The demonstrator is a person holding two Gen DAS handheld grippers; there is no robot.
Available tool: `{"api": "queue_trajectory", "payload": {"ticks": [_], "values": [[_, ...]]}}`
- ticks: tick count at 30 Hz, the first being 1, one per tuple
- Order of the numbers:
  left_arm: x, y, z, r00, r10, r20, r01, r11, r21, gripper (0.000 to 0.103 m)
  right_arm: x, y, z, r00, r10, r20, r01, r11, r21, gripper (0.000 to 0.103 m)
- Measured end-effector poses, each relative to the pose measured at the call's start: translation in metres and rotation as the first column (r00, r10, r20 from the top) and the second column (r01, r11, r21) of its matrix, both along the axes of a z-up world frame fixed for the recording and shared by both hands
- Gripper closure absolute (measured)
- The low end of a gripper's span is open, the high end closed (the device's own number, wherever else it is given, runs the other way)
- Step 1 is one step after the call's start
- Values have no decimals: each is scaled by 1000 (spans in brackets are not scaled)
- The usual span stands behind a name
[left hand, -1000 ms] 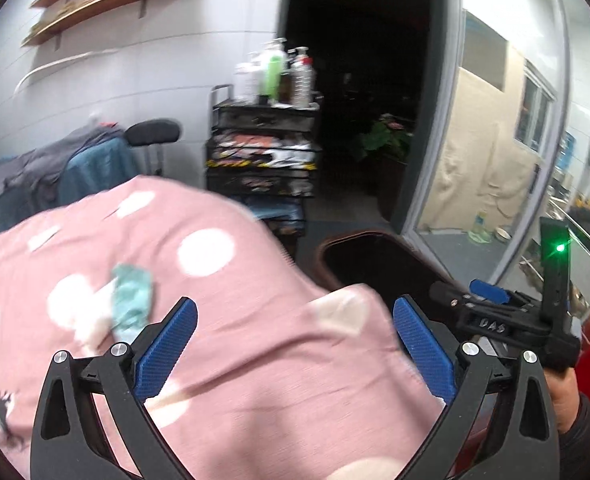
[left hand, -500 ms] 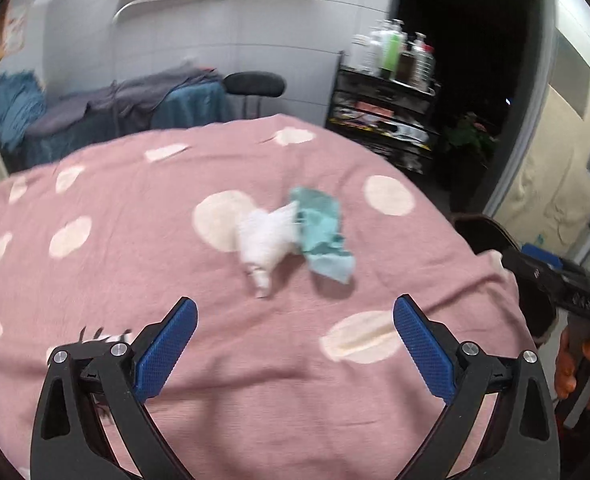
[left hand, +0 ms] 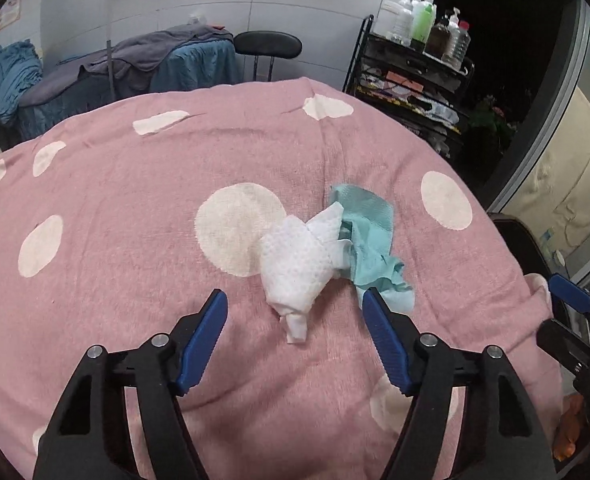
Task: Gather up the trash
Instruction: 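Move both tools back over the white tissue and teal cloth on the bed, then grasp the white tissue with the left tool while the right tool grasps the teal cloth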
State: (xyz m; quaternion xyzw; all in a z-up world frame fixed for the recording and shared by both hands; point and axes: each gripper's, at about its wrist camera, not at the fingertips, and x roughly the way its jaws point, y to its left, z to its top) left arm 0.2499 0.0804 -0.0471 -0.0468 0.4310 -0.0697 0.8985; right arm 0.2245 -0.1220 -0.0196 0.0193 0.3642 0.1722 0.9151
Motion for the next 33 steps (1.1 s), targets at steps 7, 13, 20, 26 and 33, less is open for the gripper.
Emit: {"api": "queue_trajectory", "payload": {"ticks": [7, 13, 20, 26, 33], "values": [[27, -11, -21, 993, -20, -116, 29, 997, 78, 71, 5, 1, -5, 1000, 2, -19, -2, 1000, -24, 9], [-12, 13, 4, 999, 48, 5, -48, 998, 41, 76, 9, 5, -6, 999, 33, -43, -34, 999, -24, 9], [-63, 31, 28, 984, 140, 112, -142, 990, 15, 76, 30, 37, -3, 987, 136, -88, -142, 988, -67, 9], [-97, 41, 34, 964, 213, 159, -212, 977, -23, 76, 56, 88, -12, 960, 229, -161, -255, 954, -161, 9], [-116, 49, 26, 951, 271, 148, -265, 962, -58, 76, 92, 148, -45, 923, 247, -294, -341, 878, -335, 13]]}}
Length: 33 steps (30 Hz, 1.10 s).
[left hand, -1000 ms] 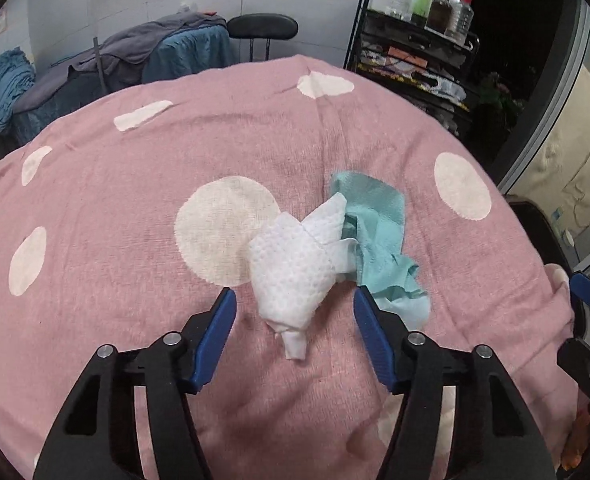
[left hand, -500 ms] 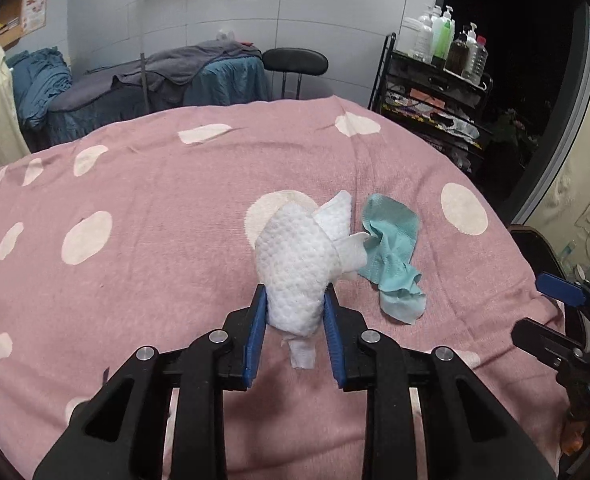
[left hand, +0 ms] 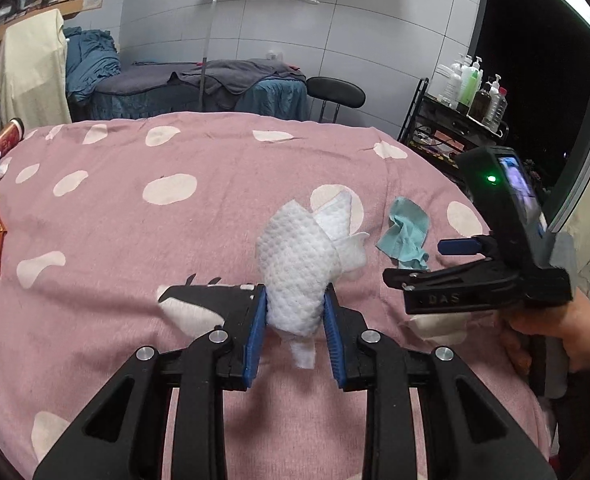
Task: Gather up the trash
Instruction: 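Grasp the white tissue with the left tool while the right tool grasps the teal cloth, then carry the teal cloth over the brown bin and open the right tool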
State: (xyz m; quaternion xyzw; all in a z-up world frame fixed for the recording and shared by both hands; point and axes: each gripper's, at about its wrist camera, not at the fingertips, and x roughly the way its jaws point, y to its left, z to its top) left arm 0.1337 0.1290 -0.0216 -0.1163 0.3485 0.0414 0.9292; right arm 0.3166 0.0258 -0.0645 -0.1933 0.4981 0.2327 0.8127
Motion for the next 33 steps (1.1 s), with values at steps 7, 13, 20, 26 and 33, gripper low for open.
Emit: {"api": "queue_trajectory", "payload": {"ticks": [7, 13, 20, 26, 33], "values": [[-14, 2, -5, 1000, 7, 2, -7, 1000, -19, 76, 13, 12, -19, 999, 19, -33, -20, 999, -42, 69], [-18, -6, -4, 1000, -19, 10, 19, 1000, -18, 76, 3, -5, 3, 999, 38, -1, -37, 996, 86, 92], [-25, -17, 4, 998, -46, 44, 47, 999, -22, 76, -30, -38, 41, 996, -5, 86, -16, 972, 235, 92], [-24, -37, 11, 992, -101, 73, 103, 994, -20, 76, -61, -75, 65, 984, -80, 157, 23, 942, 335, 92], [-22, -70, 15, 977, -190, 96, 192, 981, -15, 76, -91, -126, 88, 961, -171, 217, 70, 910, 408, 92]]}}
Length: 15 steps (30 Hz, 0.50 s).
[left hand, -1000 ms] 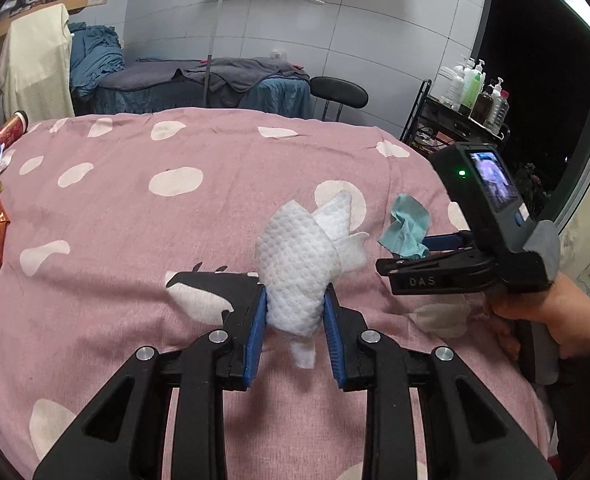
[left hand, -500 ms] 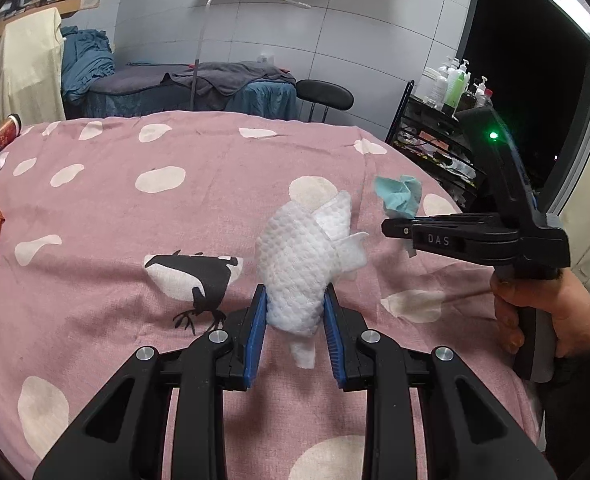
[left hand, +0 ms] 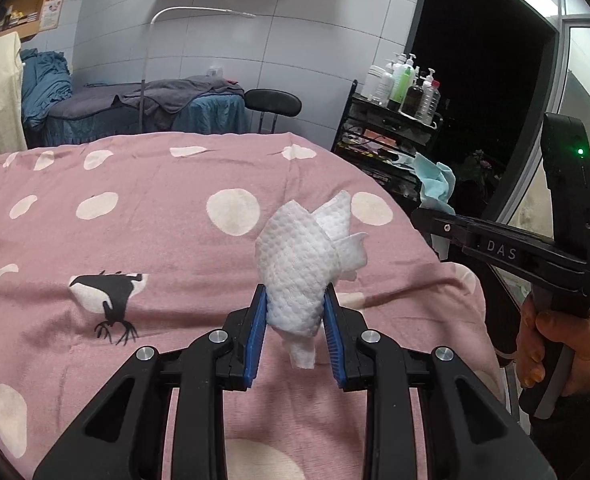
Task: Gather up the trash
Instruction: 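Carry the teal cloth over the brown bin and open the right tool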
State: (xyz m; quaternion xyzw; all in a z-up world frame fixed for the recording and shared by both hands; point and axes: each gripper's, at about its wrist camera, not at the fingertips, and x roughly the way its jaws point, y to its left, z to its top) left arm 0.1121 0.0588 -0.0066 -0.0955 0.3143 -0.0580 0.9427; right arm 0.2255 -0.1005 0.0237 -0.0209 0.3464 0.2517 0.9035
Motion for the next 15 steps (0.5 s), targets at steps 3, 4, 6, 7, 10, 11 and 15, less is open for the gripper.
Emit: {"api": "queue_trajectory", "payload": {"ticks": [3, 4, 6, 7, 10, 11, 15], "values": [[3, -16, 1, 999, -48, 3, 48, 999, 1, 76, -9, -25, 4, 999, -45, 15, 45, 999, 23, 92], [4, -20, 1, 998, -60, 5, 60, 998, 1, 76, -13, -35, 4, 998, -64, 22, 64, 998, 27, 92], [5, -31, 2, 996, -92, 7, 92, 996, 4, 76, -19, -57, 4, 994, -109, 24, 108, 993, 42, 92], [5, -38, 2, 994, -112, 10, 112, 994, 10, 76, -21, -67, 3, 992, -129, 20, 127, 991, 47, 92], [8, -52, 3, 988, -153, 13, 153, 988, 19, 76, -25, -93, -1, 981, -192, 13, 191, 980, 51, 92], [9, -58, 3, 985, -170, 12, 170, 985, 19, 76, -26, -103, -3, 976, -216, 10, 215, 975, 53, 92], [14, -76, 4, 976, -219, 13, 219, 975, 29, 76, -29, -140, -11, 951, -309, -2, 309, 949, 58, 92]]}}
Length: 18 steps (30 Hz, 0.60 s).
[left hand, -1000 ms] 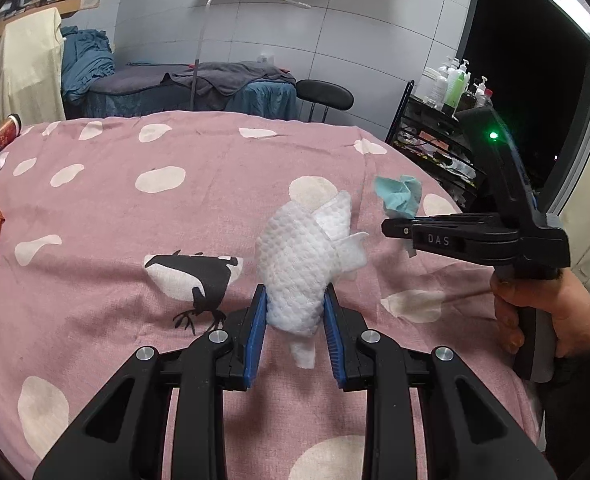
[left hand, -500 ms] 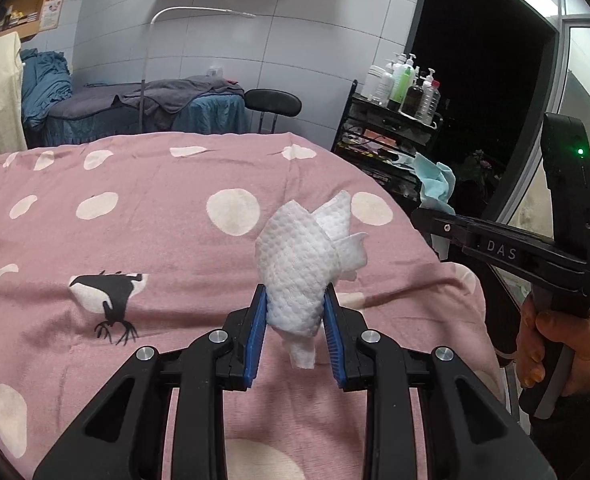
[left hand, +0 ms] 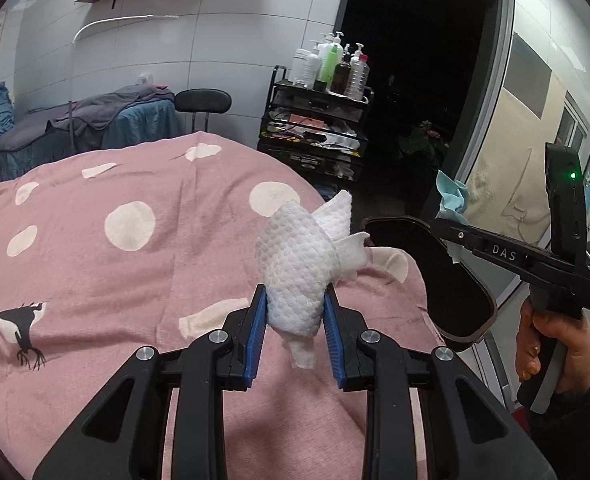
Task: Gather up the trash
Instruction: 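Carry the teal cloth over the brown bin and open the right tool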
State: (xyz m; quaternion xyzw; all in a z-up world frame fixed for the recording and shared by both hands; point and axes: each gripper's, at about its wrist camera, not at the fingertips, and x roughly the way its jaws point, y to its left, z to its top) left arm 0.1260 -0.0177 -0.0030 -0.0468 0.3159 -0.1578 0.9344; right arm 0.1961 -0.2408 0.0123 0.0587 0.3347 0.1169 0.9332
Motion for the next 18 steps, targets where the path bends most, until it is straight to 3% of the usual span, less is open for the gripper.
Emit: {"api": "queue_trajectory", "payload": {"ticks": [9, 18], "values": [[9, -28, 3, 997, -71, 7, 71, 997, 17, 76, 4, -73, -27, 980, -190, -49, 189, 981, -31, 92], [12, -45, 4, 994, -109, 6, 108, 994, 26, 75, 28, -110, -62, 945, -302, -128, 292, 952, -91, 92]]}}
